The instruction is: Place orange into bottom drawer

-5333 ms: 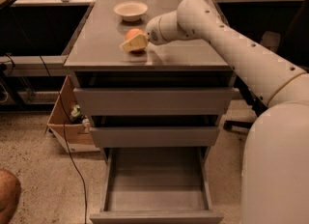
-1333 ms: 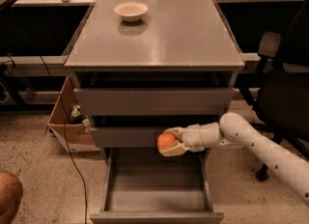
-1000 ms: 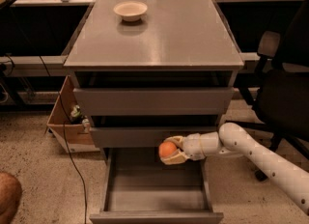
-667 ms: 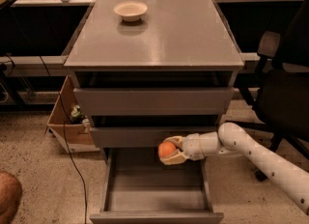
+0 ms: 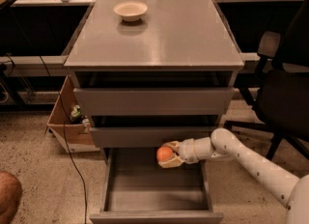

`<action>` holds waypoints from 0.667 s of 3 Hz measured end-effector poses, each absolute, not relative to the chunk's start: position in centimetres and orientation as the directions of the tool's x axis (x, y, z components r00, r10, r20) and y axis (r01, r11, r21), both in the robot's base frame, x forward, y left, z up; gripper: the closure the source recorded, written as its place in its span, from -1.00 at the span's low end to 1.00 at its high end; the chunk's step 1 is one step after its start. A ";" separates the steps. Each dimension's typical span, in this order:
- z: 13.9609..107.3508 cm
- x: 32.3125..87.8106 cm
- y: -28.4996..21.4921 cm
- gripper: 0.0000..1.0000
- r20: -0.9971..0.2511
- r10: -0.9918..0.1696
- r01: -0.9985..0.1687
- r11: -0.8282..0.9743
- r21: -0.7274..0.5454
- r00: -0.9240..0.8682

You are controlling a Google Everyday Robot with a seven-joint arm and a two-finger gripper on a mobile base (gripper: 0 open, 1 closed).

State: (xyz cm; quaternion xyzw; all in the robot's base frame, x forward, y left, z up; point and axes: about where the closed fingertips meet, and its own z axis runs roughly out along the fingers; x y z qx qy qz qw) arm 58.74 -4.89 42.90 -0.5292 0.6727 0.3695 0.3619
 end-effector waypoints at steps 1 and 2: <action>35.9 58.5 -5.3 1.00 -0.879 -0.450 -0.980 0.185 0.077 -0.154; 29.2 57.1 -5.3 1.00 -0.857 -0.503 -0.988 0.148 0.047 -0.116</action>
Offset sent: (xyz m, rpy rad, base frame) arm -0.0302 -0.0109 -0.2193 -0.1395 -0.0889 0.0695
